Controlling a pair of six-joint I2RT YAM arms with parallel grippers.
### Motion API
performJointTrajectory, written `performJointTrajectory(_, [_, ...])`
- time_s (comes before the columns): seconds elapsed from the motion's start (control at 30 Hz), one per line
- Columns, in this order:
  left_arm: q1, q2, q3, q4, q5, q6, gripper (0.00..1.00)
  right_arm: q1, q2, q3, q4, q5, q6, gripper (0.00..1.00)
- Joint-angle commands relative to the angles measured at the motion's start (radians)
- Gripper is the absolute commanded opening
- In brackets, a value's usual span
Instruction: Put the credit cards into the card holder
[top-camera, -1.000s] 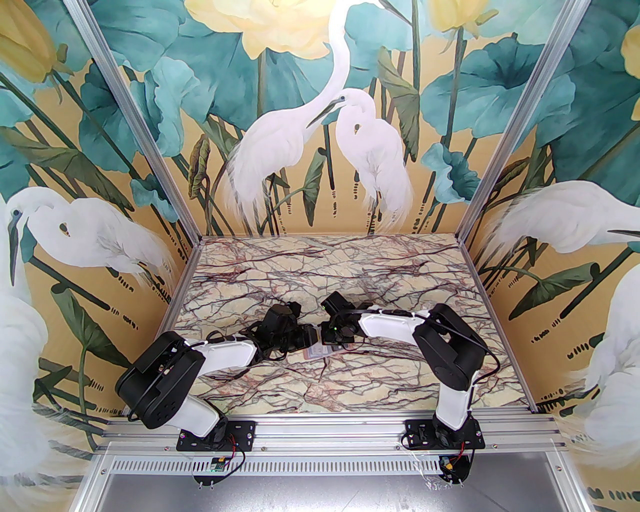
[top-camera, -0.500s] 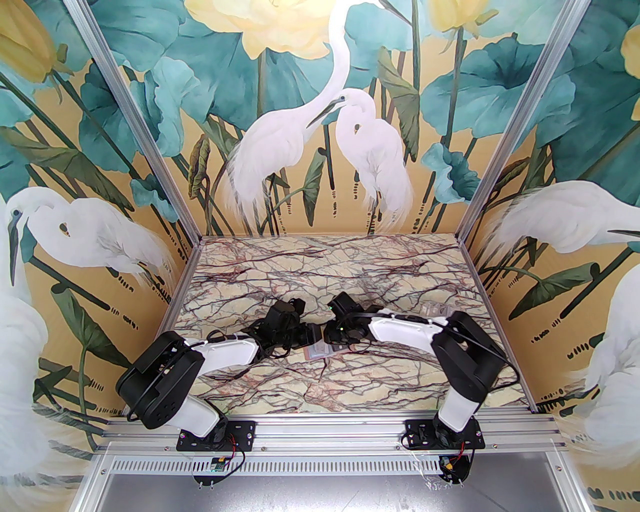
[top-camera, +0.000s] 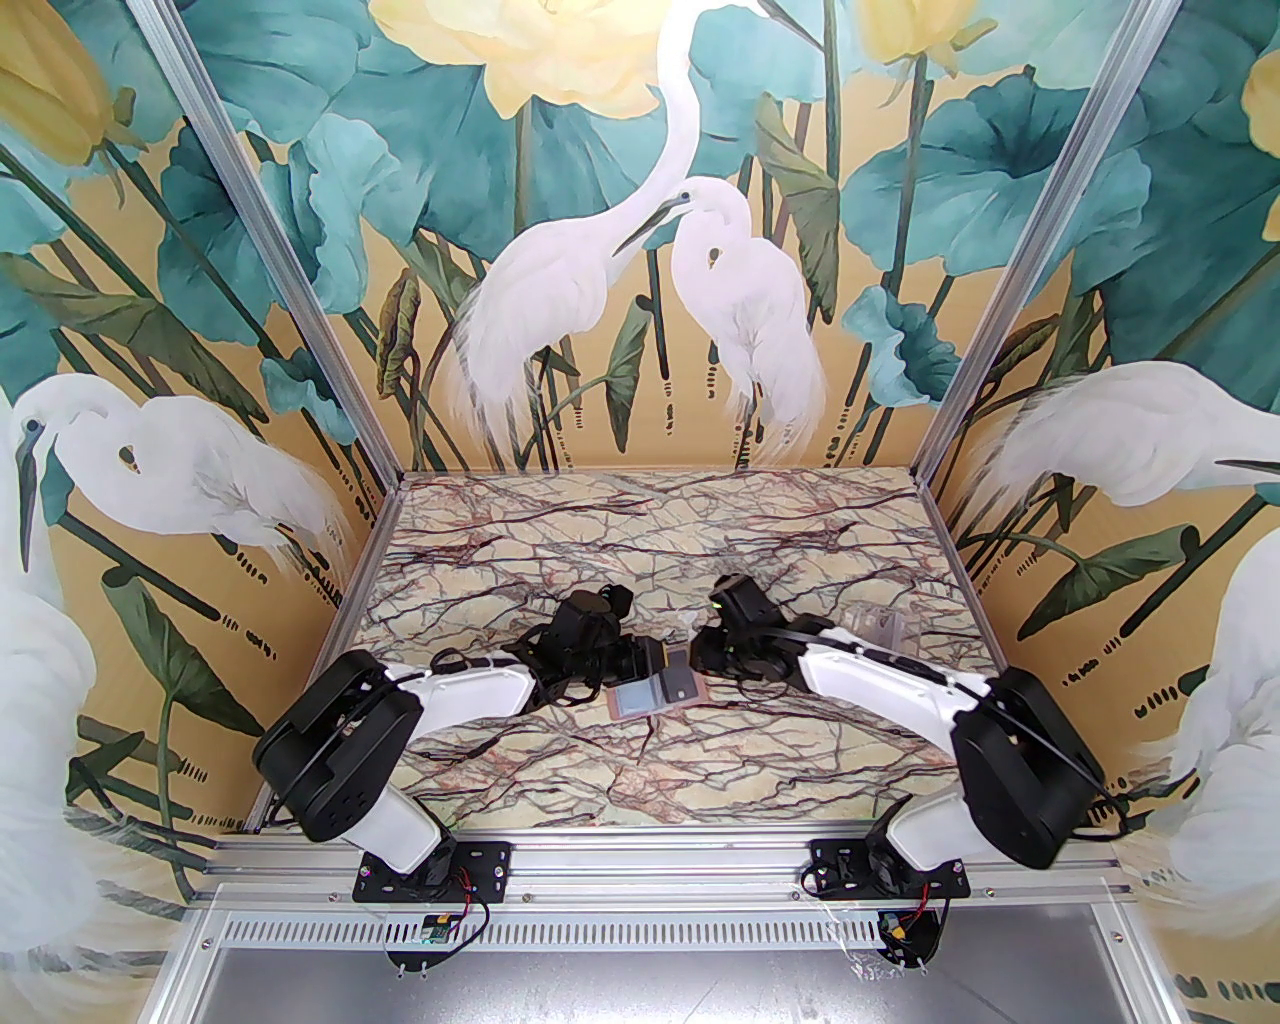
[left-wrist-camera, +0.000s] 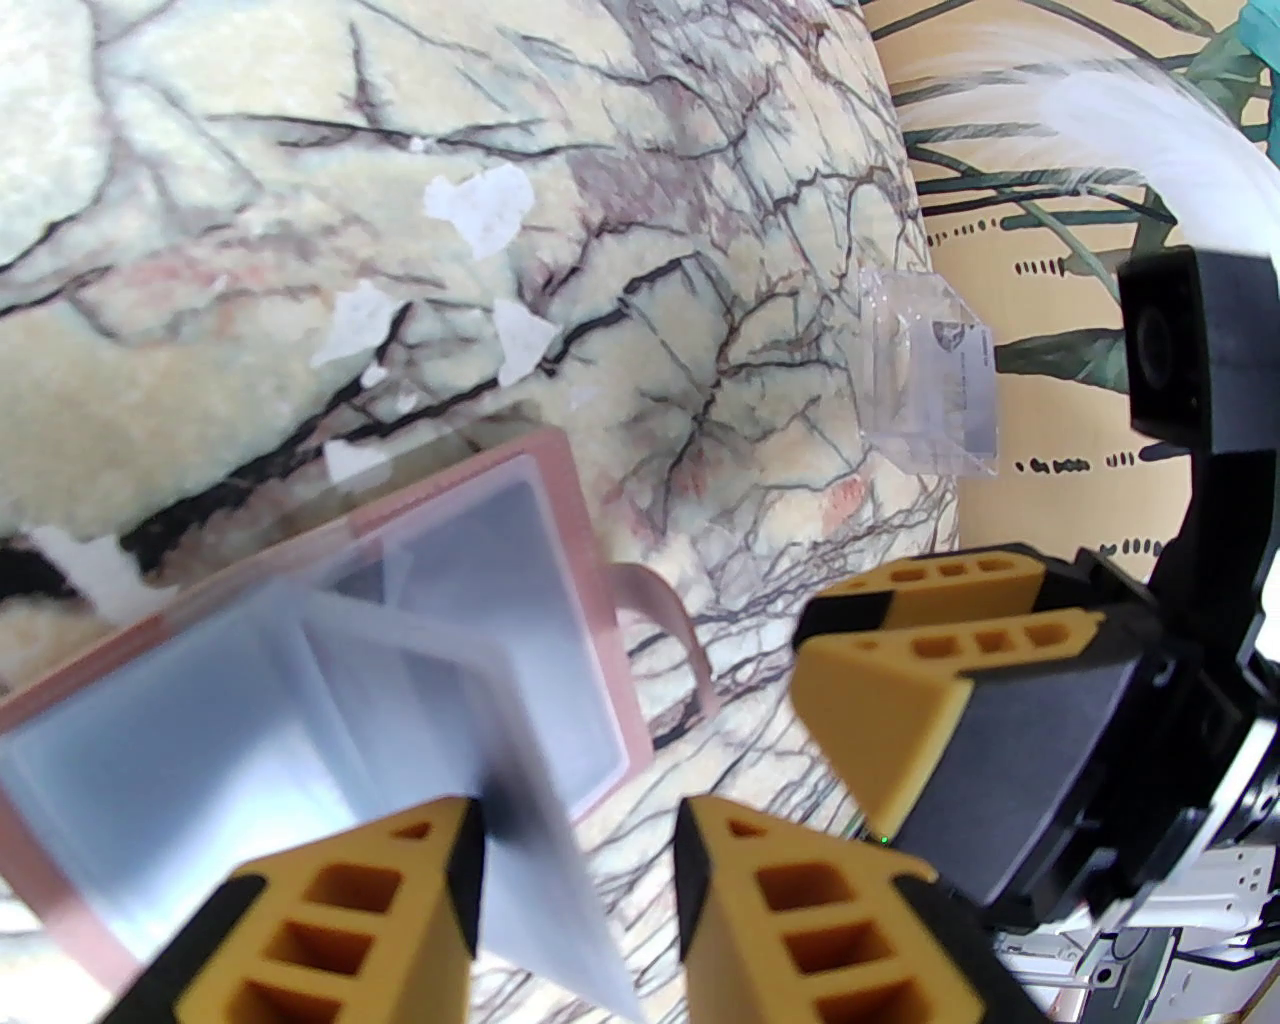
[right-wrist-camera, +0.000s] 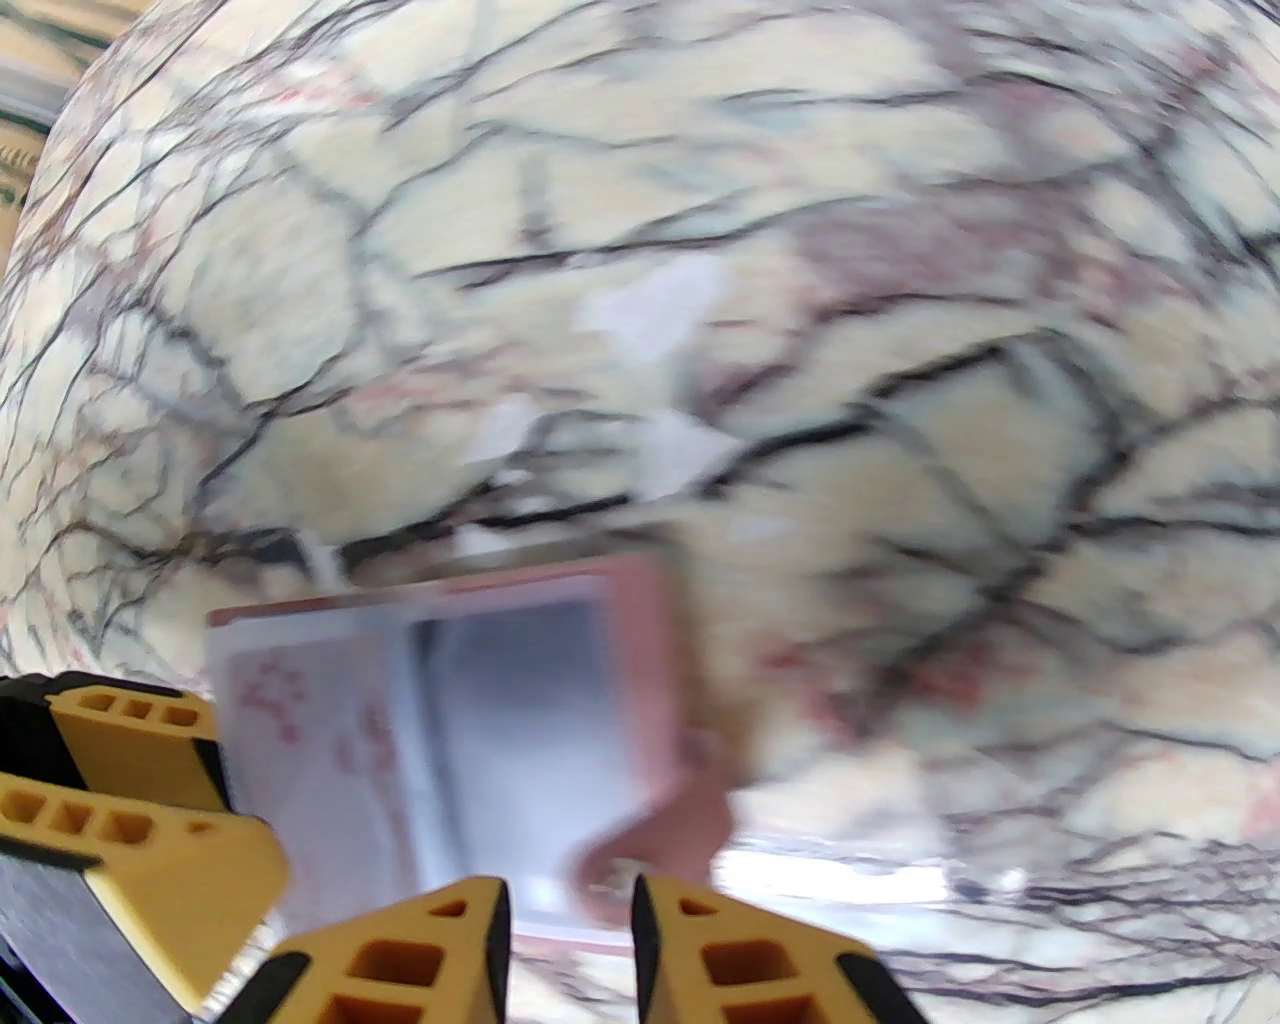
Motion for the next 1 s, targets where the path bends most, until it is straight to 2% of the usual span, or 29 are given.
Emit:
performJointTrajectory(0.0, [-0.015, 0.027, 0.031, -0.032, 0.000, 0.012, 0.40, -0.026, -0.057, -0.045, -0.013, 0.031, 0.013, 0.30])
performJointTrajectory(0.3, [-0.019, 0.058, 0.064, -0.055, -0.006, 0.029, 0.40, -0.047, -0.108, -0.081, -0.026, 0.028, 0.009, 0.30])
performJointTrajectory(0.47, [-0.020, 0.010, 0.045, -0.087, -0.047, 0.049, 0.39, -0.047, -0.102, -0.074, 0.015, -0.046, -0.004, 0.28])
performJointTrajectory(0.6, [-0.020, -0.036, 0.013, -0.109, -0.082, 0.054, 0.39, -0.044, -0.072, -0.038, -0.009, -0.053, -0.014, 0.28])
performJointTrajectory(0.8, [-0.008, -0.124, -0.077, -0.104, -0.126, 0.046, 0.39, -0.046, -0.074, 0.028, -0.115, 0.007, -0.051, 0.33])
performJointTrajectory(0.97, [0.014, -0.221, -0.165, -0.099, -0.159, 0.042, 0.39, -0.064, -0.110, 0.106, -0.281, 0.154, -0.094, 0.42])
